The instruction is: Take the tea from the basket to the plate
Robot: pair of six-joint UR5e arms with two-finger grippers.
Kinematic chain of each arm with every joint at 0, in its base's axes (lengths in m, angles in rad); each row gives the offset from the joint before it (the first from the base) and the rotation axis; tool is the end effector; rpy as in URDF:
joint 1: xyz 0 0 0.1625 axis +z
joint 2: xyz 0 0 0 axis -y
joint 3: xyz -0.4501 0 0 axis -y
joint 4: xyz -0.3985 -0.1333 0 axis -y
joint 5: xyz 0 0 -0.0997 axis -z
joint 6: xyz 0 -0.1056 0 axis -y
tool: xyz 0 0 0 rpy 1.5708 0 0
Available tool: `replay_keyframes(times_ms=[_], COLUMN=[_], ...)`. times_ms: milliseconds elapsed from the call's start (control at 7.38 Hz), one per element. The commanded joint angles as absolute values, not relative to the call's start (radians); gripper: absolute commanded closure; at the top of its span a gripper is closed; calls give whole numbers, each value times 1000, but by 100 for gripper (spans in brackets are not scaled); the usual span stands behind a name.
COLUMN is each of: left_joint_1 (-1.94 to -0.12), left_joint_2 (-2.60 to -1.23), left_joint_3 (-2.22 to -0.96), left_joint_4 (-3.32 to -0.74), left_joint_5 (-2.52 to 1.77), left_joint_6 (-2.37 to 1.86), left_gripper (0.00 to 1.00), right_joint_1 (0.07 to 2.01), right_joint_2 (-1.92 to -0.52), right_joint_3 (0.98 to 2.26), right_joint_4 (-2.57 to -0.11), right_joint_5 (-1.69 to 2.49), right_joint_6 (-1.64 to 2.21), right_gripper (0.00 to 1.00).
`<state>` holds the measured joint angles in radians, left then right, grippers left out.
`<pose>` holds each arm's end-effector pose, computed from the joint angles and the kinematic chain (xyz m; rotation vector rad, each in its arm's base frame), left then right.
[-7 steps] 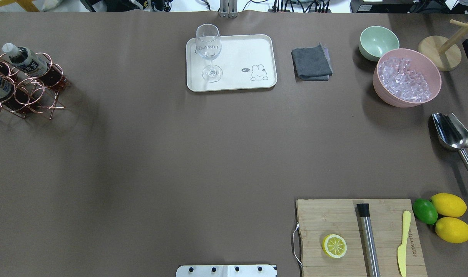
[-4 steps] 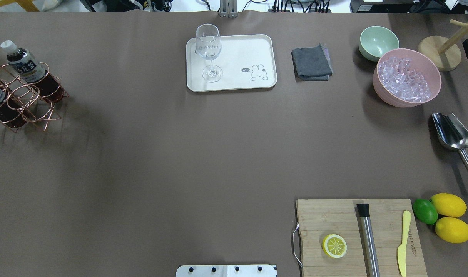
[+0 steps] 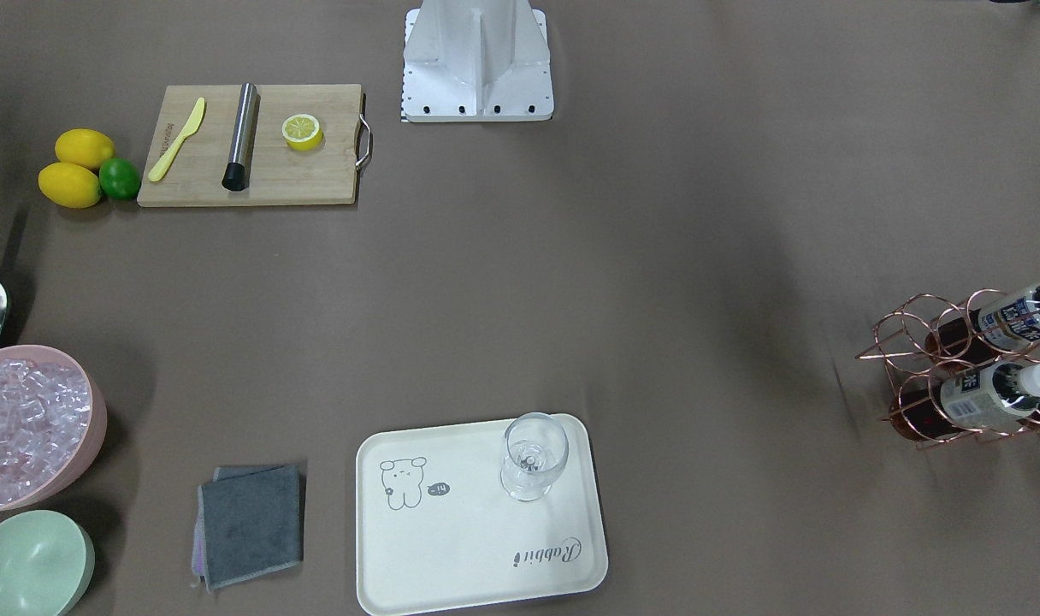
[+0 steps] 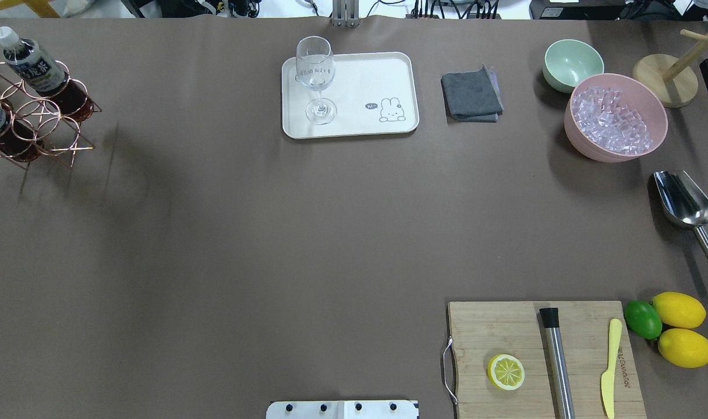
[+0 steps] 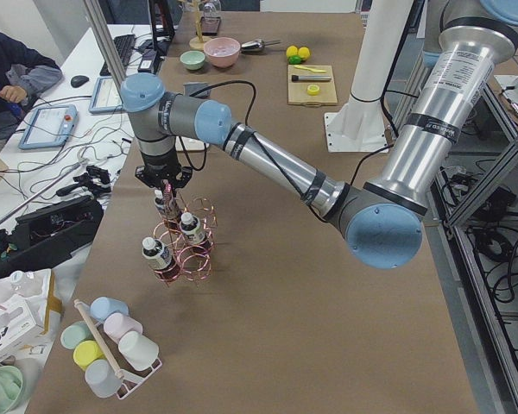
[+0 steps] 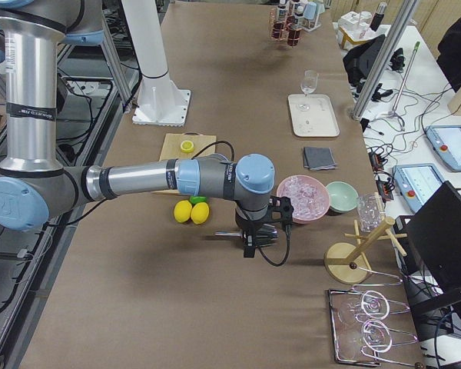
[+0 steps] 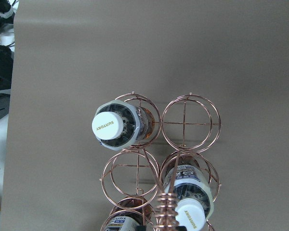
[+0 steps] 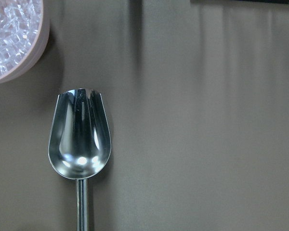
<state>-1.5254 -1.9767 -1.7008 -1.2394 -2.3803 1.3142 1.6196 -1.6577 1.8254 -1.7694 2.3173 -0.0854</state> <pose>-0.0281 -0.6347 0.4236 0.6893 0.5821 1.3575 0.0835 -0.4476 0.6249 0.0207 -0.7468 -0.0233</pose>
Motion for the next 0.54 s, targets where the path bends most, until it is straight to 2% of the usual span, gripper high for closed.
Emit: replay_keyframes(times_ms=[0, 406], left_joint_1=[-1522, -1480], left_joint_2=[-1997, -2003], left_joint_3=[-1745, -1810], left_joint_4=[-1226, -1226], left_joint_5=[-2376, -2356], left_joint_6=[1307, 1263], left_gripper=[100, 100], right_joint_1=[1617, 1618], right_joint_2=[-1655, -1661], right_joint_3=[1828, 1841], right_joint_4=[-1769, -1779], right_joint_5=[2313, 2312], right_joint_6=[-95, -89], right_gripper=[0, 0])
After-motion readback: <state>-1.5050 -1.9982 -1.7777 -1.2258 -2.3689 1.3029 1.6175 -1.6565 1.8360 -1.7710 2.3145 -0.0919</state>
